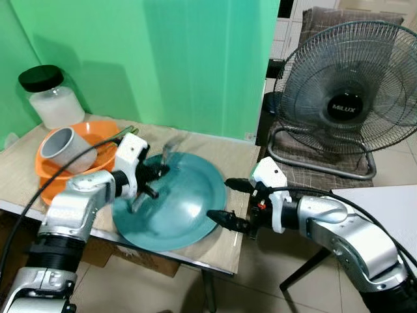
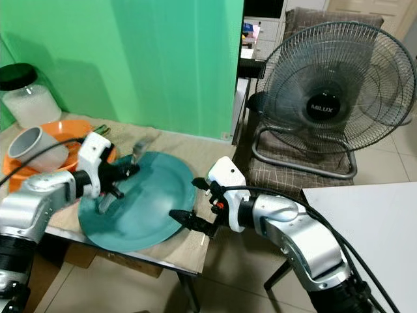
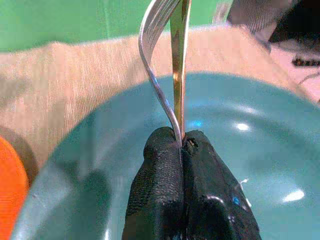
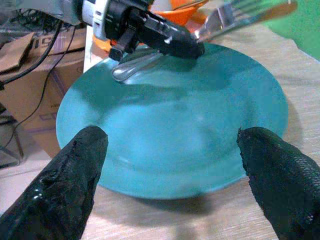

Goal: Setting the table

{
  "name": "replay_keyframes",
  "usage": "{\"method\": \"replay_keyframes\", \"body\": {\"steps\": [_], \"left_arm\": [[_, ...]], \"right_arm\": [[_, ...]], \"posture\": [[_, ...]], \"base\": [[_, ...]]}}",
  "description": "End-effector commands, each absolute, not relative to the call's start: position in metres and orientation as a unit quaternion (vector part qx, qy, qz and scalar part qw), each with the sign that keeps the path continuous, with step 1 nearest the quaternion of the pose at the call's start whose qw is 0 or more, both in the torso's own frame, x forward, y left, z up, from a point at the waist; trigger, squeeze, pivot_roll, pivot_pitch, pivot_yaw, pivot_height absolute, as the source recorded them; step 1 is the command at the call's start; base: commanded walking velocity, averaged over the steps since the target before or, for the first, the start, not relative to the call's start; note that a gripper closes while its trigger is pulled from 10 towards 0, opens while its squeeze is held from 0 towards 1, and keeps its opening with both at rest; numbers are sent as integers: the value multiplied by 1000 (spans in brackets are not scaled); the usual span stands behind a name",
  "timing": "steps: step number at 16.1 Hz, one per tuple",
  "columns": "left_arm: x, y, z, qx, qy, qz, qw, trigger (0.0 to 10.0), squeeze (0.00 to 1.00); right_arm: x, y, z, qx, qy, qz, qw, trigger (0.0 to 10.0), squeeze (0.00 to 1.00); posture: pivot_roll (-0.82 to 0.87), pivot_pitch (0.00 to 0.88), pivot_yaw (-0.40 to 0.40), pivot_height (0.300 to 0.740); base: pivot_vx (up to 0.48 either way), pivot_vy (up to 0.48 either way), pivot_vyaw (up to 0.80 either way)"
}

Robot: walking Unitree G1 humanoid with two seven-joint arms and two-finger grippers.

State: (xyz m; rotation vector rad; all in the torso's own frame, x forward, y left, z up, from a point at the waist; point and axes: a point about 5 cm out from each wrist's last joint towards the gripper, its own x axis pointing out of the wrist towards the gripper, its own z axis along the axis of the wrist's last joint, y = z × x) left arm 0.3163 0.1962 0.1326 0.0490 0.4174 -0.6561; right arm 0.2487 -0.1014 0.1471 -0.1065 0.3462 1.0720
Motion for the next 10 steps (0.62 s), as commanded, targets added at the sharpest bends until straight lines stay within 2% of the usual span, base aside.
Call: {"method": "replay_keyframes", "body": {"steps": [1, 5, 7, 8, 9, 10], "left_arm": [[315, 201, 142, 18, 189, -313, 931, 0, 0], [311, 205, 160, -19, 148, -306, 940, 0, 0], [305, 209, 168, -27, 136, -299, 944, 0, 0], [303, 209, 169, -27, 136, -298, 944, 0, 0], [301, 209, 169, -27, 137, -298, 944, 0, 0], [298, 209, 168, -25, 143, -296, 944, 0, 0]], "right_arm": [[253, -105, 148, -44, 159, 494, 854, 10000, 0], [270, -105, 148, -20, 157, 447, 880, 10000, 0], [285, -99, 142, 35, 205, 392, 896, 10000, 0], [289, -97, 139, 57, 224, 371, 899, 10000, 580], [293, -95, 136, 84, 243, 352, 900, 10000, 1000], [298, -92, 136, 112, 249, 339, 900, 10000, 1000]], "posture": [[-42, 0, 53, 740], [-33, 0, 37, 740], [-26, 0, 33, 740], [-23, 0, 29, 740], [-18, 0, 25, 740], [-17, 0, 23, 740]], "base": [[0, 0, 0], [0, 0, 0], [0, 0, 0], [0, 0, 0], [0, 0, 0], [0, 0, 0]]}}
